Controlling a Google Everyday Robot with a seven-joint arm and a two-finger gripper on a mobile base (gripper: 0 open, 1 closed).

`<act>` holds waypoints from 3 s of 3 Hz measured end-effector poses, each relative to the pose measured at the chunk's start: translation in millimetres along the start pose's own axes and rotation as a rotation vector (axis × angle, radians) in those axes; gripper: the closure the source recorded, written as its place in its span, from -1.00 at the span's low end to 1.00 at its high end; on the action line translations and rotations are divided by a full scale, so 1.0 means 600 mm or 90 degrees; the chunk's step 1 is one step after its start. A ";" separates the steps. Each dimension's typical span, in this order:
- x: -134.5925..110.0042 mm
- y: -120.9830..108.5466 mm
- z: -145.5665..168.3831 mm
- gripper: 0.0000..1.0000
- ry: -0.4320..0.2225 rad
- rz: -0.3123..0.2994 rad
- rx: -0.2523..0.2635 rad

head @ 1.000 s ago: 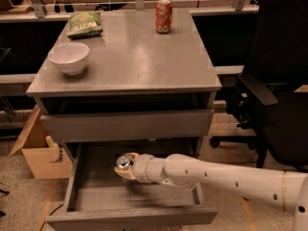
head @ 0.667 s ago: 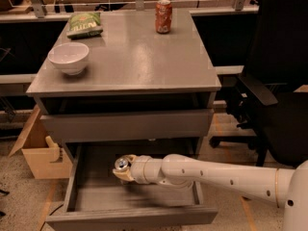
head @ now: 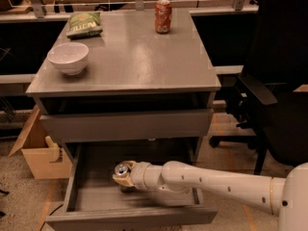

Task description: Place redbull can into middle drawer

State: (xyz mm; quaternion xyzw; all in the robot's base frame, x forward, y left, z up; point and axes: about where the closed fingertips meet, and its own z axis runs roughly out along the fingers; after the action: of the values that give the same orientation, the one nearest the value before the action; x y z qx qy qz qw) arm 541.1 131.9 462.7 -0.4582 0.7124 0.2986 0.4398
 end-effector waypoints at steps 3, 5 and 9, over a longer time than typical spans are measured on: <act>0.014 0.007 0.006 0.20 -0.015 0.006 0.005; 0.012 0.010 0.009 -0.72 -0.016 0.006 0.002; 0.010 -0.043 -0.070 -1.00 -0.033 0.034 0.051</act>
Offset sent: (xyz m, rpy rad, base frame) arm -0.0026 -0.0014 -0.0081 0.0196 -0.0060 -0.0150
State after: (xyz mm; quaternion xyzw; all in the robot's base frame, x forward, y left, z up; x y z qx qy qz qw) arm 548.6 84.3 474.9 -0.4130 0.7241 0.2934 0.4680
